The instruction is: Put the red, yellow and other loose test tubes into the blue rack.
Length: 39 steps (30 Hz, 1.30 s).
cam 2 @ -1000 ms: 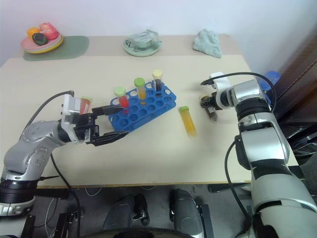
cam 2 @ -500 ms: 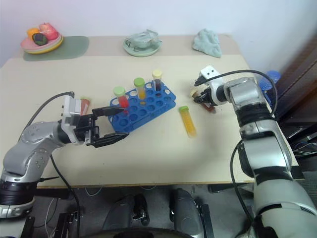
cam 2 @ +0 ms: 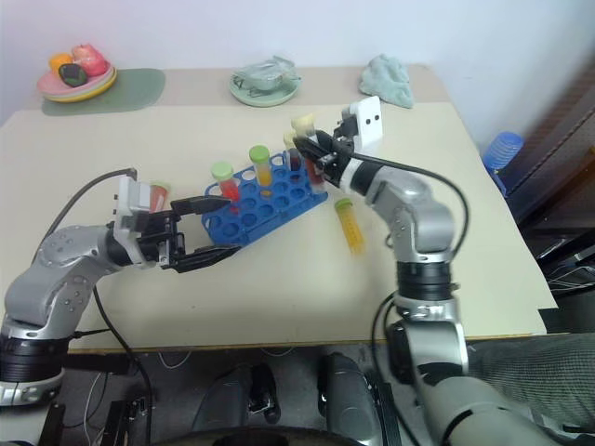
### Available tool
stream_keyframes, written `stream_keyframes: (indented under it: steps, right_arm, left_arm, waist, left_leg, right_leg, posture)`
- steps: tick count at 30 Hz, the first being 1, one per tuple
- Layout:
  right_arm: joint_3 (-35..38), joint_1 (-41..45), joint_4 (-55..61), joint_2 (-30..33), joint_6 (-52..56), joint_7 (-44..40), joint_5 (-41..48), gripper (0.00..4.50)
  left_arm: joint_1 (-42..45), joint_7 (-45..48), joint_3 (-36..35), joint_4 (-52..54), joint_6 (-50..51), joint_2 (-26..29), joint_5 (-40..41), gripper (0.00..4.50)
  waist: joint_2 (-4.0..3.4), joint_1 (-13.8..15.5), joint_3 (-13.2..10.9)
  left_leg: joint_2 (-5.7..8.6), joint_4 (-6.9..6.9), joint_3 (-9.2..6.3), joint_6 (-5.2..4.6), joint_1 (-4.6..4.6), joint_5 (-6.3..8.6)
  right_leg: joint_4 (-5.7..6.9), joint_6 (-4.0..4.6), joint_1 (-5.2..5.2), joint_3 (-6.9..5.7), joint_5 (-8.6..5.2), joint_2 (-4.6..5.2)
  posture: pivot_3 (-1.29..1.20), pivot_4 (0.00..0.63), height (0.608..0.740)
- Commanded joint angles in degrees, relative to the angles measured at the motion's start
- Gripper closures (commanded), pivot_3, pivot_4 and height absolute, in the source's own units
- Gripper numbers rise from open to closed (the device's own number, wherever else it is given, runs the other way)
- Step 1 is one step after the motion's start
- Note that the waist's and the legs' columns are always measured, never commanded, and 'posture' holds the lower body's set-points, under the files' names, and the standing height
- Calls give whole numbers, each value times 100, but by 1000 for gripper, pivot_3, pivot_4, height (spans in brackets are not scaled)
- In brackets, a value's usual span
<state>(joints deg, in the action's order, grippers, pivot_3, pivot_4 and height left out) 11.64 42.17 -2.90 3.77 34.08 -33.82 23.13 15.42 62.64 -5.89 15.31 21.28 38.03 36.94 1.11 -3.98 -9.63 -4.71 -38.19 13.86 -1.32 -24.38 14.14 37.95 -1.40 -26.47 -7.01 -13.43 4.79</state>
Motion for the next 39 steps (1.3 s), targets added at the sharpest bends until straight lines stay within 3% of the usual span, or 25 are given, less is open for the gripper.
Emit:
stream_keyframes:
  steps: [1, 6, 15, 39]
  right_arm:
    - [355, 116, -194, -453, -968, 280, 419, 3732]
    - [599, 93, -1084, -908, -2257, 294, 627, 3732]
    - [732, 212, -2395, -1080, -3394, 84, 845, 3732]
    - [781, 612, -4250, -876, -4546, -24, 735, 3732]
  left_arm:
    - [33, -1, -149, 38, -112, 32, 18, 0]
    - [52, -252, -126, 17, -156, -135, -23, 0]
    - [-114, -506, -179, 256, -47, -170, 45, 0]
    - [-231, -738, -304, 570, 147, -68, 145, 0]
  waist:
    - [0, 4, 0]
    - [0, 13, 0]
    - [0, -11, 0]
    - [-1, -5, 0]
  left_leg:
    - [0, 0, 0, -1, 0, -1]
    - [0, 0, -2, -3, 0, -1]
    - [-2, 0, -3, -4, 6, -7]
    - [-2, 0, -4, -3, 10, -8]
  right_leg:
    - [0, 0, 0, 1, 0, -3]
    - [-1, 0, 3, 1, 0, -4]
    - [4, 0, 3, 6, 0, -9]
    - [4, 1, 7, 8, 0, -8]
  posture:
    - [0, 150, 740]
    - [0, 150, 740]
    - [0, 150, 740]
    - [0, 150, 740]
